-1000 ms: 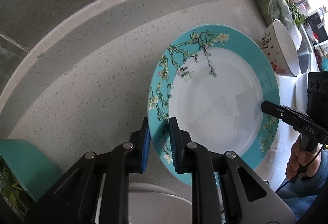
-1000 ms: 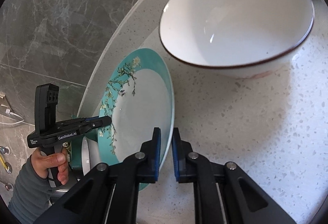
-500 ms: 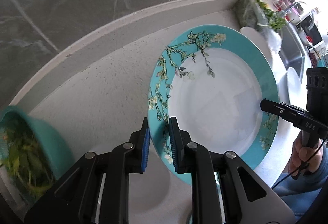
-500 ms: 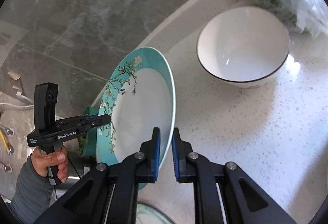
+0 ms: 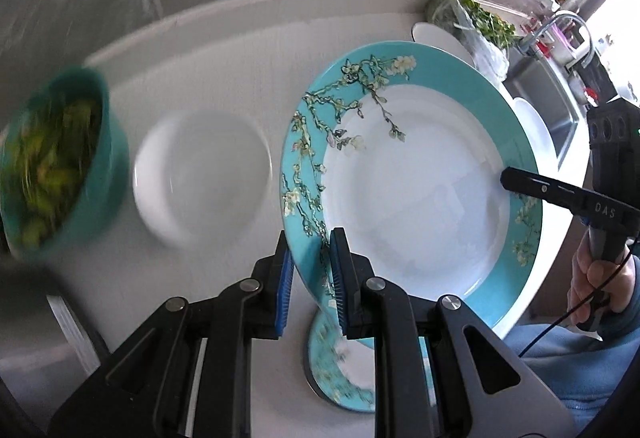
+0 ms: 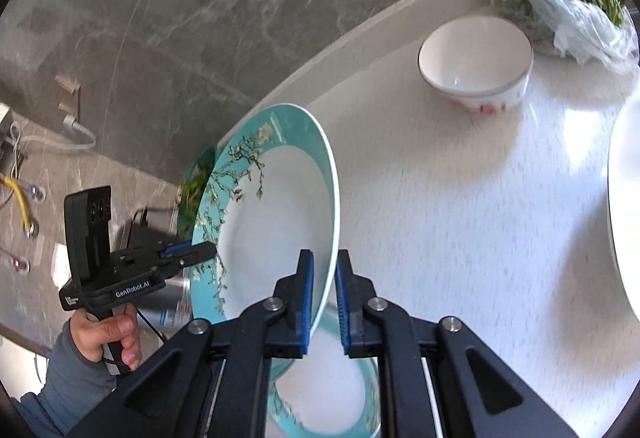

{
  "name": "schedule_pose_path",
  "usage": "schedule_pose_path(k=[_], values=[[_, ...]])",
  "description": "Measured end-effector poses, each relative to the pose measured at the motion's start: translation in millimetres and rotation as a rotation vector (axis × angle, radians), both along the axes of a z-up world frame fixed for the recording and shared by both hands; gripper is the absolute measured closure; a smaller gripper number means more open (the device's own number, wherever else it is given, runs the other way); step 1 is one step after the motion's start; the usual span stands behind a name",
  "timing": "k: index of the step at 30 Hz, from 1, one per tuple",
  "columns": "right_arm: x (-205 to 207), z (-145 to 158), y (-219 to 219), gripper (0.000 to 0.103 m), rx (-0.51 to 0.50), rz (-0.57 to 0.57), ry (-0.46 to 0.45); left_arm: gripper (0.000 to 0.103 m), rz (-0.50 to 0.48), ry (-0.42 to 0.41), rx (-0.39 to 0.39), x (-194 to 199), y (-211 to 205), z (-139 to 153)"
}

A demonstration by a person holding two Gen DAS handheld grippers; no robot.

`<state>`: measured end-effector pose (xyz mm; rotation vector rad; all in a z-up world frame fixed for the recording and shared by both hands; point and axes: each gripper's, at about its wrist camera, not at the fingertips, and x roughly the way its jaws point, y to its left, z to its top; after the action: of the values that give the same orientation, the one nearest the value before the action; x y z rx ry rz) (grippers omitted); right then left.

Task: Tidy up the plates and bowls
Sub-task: 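Lift the teal floral plate with both tools and carry it toward the plate stack, then lower the teal floral plate onto the stack and open both tools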

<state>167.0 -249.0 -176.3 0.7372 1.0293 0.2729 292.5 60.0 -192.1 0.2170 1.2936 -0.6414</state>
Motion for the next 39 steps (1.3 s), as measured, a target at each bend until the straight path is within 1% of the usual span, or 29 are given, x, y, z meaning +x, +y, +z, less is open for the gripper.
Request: schedule_pose_path(k=[4, 8, 12, 19, 21, 31, 35, 39], values=[[-17.0, -8.6, 11.4, 0.088, -0.009, 0.026, 0.032, 0.087, 0.034, 0.038, -0.023, -44.7, 16.5, -15.5], [-34.7, -17.7, 18.7, 0.088, -0.027, 0.047, 0.056, 0.086, 0.061, 0.076, -0.047, -76.6, 34.2, -33.3], [-47.9, -24.5, 36.5, 0.088, -0.051, 0.081, 0.066, 0.086, 0.08, 0.089, -0.041, -97.2, 45.2, -50.0], [-66.5, -44.1, 56.8, 0.088, -0.102, 0.116, 0.098, 0.084, 0.079, 0.089, -0.019, -133.7, 61.8, -75.7], [-69.2, -48.4, 59.8, 0.088, -0.109, 0.112, 0.107, 0.084, 0.081, 0.092, -0.023, -136.9, 68.1, -78.6], [-78.8, -62.3, 73.0, 0.088, -0.162, 0.132, 0.103, 0.084, 0.083, 0.086, -0.009, -150.0, 73.8, -105.6], [-79.2, -64.7, 80.1, 0.088, -0.229, 0.157, 0.095, 0.084, 0.081, 0.096, -0.003, -151.3, 68.3, -117.5], [-81.2, -63.8, 84.9, 0.086, -0.277, 0.167, 0.083, 0.084, 0.092, 0.091, -0.016, -150.5, 72.6, -118.8]])
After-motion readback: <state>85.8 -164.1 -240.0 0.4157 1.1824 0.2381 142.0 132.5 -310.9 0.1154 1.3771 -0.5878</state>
